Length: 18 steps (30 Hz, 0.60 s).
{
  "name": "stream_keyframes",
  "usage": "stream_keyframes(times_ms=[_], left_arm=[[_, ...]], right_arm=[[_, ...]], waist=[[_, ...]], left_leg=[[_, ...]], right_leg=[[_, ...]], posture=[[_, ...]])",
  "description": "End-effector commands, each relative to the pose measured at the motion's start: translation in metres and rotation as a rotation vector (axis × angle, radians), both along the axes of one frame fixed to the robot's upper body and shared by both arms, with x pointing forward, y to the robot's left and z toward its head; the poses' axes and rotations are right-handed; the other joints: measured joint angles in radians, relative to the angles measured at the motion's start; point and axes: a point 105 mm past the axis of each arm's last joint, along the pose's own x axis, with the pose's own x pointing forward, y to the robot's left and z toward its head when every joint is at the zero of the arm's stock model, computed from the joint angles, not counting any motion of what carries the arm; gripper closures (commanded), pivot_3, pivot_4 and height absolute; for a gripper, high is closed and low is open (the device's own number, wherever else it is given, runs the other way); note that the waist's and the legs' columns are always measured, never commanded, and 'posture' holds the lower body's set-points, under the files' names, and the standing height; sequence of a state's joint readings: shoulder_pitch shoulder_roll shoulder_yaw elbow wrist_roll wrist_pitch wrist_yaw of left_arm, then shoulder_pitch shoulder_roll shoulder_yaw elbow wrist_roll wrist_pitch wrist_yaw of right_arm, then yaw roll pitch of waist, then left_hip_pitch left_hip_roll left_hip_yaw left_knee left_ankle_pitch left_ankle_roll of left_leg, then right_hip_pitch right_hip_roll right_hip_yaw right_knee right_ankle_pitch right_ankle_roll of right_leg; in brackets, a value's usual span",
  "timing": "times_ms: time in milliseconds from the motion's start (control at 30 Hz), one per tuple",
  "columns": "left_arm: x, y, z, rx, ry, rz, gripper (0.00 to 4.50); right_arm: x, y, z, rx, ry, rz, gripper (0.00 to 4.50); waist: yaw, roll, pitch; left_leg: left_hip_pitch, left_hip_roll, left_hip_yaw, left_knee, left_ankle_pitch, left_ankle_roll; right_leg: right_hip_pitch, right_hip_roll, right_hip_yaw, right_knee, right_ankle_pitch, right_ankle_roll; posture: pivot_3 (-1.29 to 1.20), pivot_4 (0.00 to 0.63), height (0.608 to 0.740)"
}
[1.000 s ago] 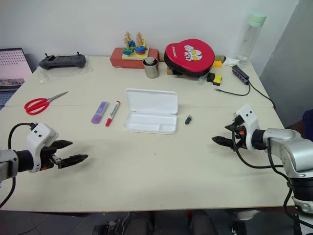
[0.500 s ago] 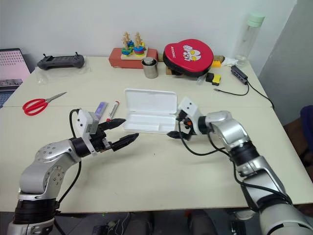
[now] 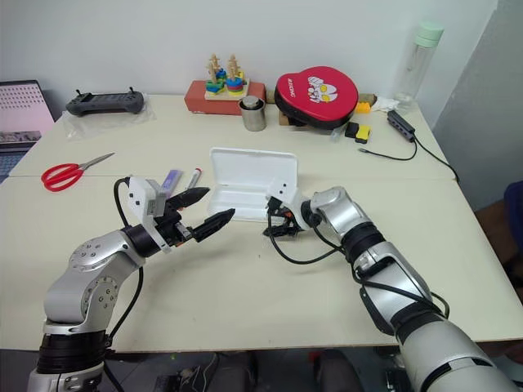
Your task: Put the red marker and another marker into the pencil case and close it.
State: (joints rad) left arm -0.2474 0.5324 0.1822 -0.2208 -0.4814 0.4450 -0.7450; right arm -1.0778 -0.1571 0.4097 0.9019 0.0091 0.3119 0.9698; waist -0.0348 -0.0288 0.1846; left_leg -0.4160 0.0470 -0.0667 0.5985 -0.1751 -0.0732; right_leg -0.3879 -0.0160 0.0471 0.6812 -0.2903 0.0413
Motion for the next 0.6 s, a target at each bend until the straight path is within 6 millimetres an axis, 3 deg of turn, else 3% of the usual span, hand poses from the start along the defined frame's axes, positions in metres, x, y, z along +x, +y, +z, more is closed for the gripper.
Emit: stream_keyframes(times_ms=[33, 333, 467, 600], left_arm=[[-0.001, 0.000, 0.016, -0.001, -0.074, 0.005, 0.00], [0.000, 0.004, 0.012, 0.002, -0.064, 0.017, 0.00], [0.000, 0.009, 0.010, 0.000, -0.056, 0.042, 0.00], [-0.002, 0.032, 0.000, -0.008, -0.013, 0.129, 0.00]], right_arm=[[0.004, 0.001, 0.007, 0.015, -0.030, 0.001, 2.54], [0.003, -0.001, 0.007, 0.017, -0.044, 0.024, 4.38], [-0.001, 0.002, 0.011, 0.016, -0.077, 0.068, 4.45], [-0.020, 0.005, 0.013, 0.025, -0.083, 0.177, 4.45]], waist=[[0.000, 0.000, 0.000], [0.000, 0.000, 0.000], [0.000, 0.000, 0.000], [0.000, 0.000, 0.000]], left_leg=[[0.000, 0.000, 0.000, 0.000, 0.000, 0.000], [0.000, 0.000, 0.000, 0.000, 0.000, 0.000], [0.000, 0.000, 0.000, 0.000, 0.000, 0.000], [0.000, 0.000, 0.000, 0.000, 0.000, 0.000]], right_leg=[[0.000, 0.000, 0.000, 0.000, 0.000, 0.000], [0.000, 0.000, 0.000, 0.000, 0.000, 0.000], [0.000, 0.000, 0.000, 0.000, 0.000, 0.000], [0.000, 0.000, 0.000, 0.000, 0.000, 0.000]], posture=[[0.00, 0.150, 0.740], [0.00, 0.150, 0.740], [0.00, 0.150, 0.740], [0.00, 0.150, 0.740]])
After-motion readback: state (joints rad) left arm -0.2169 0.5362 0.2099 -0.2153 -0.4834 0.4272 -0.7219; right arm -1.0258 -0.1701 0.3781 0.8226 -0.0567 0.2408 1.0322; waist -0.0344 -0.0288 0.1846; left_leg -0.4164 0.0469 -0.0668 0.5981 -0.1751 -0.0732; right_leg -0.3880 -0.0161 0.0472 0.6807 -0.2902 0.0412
